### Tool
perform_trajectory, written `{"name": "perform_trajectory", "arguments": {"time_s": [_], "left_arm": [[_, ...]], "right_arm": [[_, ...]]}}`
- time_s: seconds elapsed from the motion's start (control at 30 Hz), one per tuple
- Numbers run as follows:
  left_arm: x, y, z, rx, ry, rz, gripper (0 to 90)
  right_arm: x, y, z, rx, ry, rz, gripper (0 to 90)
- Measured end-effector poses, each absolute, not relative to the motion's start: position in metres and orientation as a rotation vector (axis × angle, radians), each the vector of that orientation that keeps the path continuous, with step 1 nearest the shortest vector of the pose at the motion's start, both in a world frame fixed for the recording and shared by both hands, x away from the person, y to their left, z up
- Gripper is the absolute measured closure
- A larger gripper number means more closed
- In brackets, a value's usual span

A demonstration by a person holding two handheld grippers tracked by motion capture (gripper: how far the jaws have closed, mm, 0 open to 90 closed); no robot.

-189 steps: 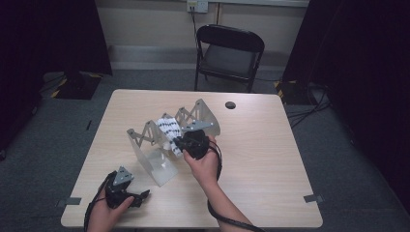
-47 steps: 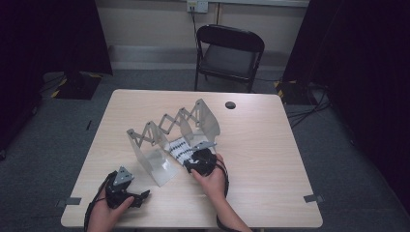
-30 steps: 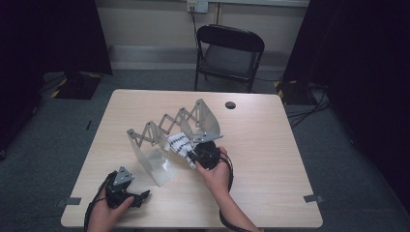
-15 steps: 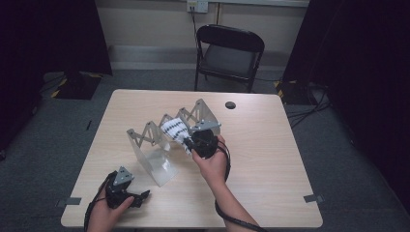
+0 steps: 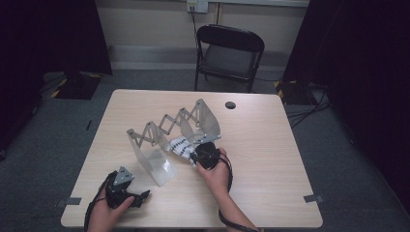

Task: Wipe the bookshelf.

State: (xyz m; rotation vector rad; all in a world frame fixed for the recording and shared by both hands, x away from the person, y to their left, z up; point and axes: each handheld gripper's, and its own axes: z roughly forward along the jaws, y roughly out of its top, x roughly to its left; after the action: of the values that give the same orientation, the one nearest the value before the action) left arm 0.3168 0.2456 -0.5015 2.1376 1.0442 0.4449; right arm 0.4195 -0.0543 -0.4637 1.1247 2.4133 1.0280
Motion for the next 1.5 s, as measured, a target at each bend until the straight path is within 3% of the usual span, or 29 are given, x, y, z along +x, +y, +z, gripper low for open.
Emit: {"name": "perform_trajectory", "arguments": {"time_s": [0.2,1.1,1.5], "left_arm": [[0.317,0.245,-0.502,2.135,1.047,0.445,3.6],[0.317,0.245,-0.502,2.137,1.048,0.439,2.9],[0.318,0.245,-0.502,2.138,1.046,0.437,2.7]], "right_arm": [[0.41,-0.064,-0.478,1.123,2.449,1.026,78.1],[0.377,-0.129,-0.465,1.123,2.408,1.036,77.4],[0.393,-0.131,-0.477,1.203,2.374,0.977,76.7]]}}
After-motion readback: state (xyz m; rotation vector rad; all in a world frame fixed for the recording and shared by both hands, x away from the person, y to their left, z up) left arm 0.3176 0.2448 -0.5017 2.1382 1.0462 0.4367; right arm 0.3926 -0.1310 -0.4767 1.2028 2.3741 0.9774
